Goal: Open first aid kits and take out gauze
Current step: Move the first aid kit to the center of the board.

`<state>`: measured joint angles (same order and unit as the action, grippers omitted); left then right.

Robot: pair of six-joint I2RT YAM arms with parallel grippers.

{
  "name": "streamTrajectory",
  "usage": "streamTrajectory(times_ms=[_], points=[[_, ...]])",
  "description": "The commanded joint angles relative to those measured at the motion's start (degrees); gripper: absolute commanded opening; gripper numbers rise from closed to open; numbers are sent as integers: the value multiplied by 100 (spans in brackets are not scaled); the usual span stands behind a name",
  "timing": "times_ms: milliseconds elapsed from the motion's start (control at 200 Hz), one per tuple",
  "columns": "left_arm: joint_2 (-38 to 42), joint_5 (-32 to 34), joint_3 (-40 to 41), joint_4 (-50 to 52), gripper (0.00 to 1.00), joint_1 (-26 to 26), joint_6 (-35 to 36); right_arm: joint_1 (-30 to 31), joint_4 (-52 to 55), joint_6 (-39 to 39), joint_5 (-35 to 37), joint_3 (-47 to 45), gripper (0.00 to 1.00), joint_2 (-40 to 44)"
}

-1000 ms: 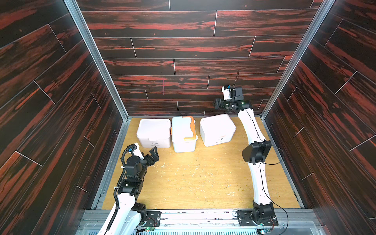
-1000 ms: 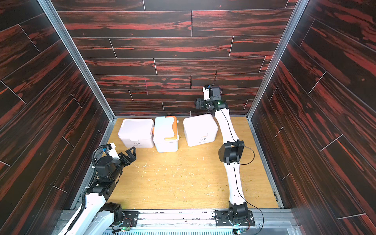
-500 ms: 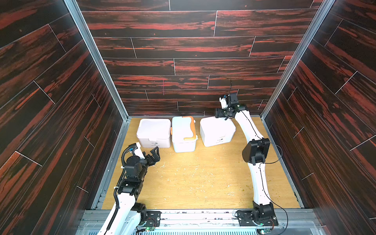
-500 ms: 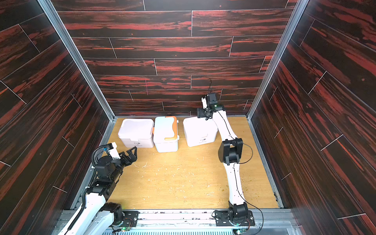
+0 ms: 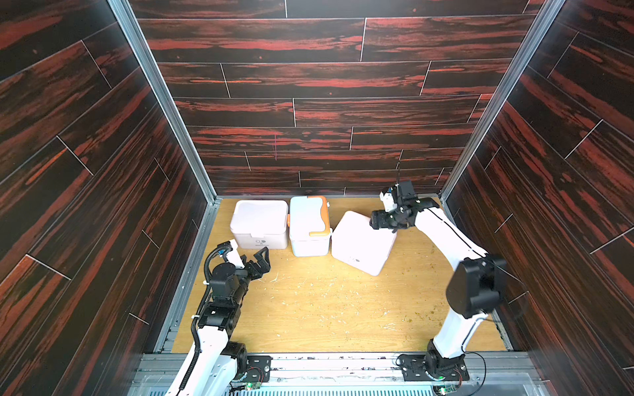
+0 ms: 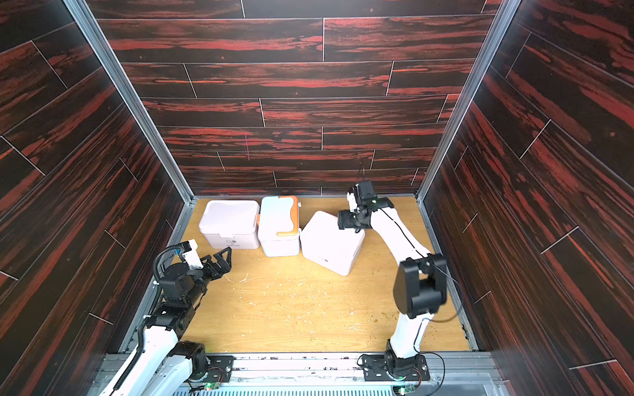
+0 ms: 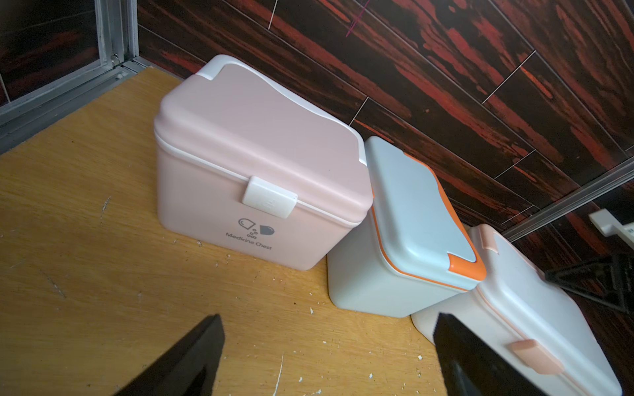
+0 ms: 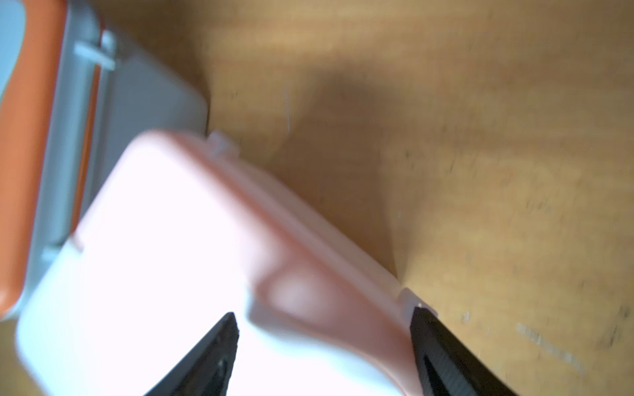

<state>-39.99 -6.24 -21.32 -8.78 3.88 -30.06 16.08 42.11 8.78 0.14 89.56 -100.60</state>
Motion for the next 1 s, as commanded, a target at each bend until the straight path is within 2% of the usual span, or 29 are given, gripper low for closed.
streamTrajectory(times_ms=[0, 105, 245, 436, 536, 721, 992], points=[[79, -92, 61, -196, 100, 10, -62, 41, -197, 214, -431, -322, 88, 702], [31, -113, 60, -255, 100, 14, -79, 38, -561, 140, -775, -191, 95, 758], [-5, -106, 67, -247, 100, 16, -65, 36, -809, -126, -1284, 487, 99, 28], [0, -87, 82, -249, 100, 16, -43, 36, -631, -465, -1645, 1498, 98, -1112], [15, -86, 74, -239, 100, 16, -46, 49, -390, -560, -2053, 1751, 94, -1415], [96, -62, 101, -230, 100, 16, -43, 193, -461, -638, -2231, 846, 92, -945], [104, -72, 110, -244, 100, 16, -108, 420, -690, -122, -1763, -1037, 88, 289]])
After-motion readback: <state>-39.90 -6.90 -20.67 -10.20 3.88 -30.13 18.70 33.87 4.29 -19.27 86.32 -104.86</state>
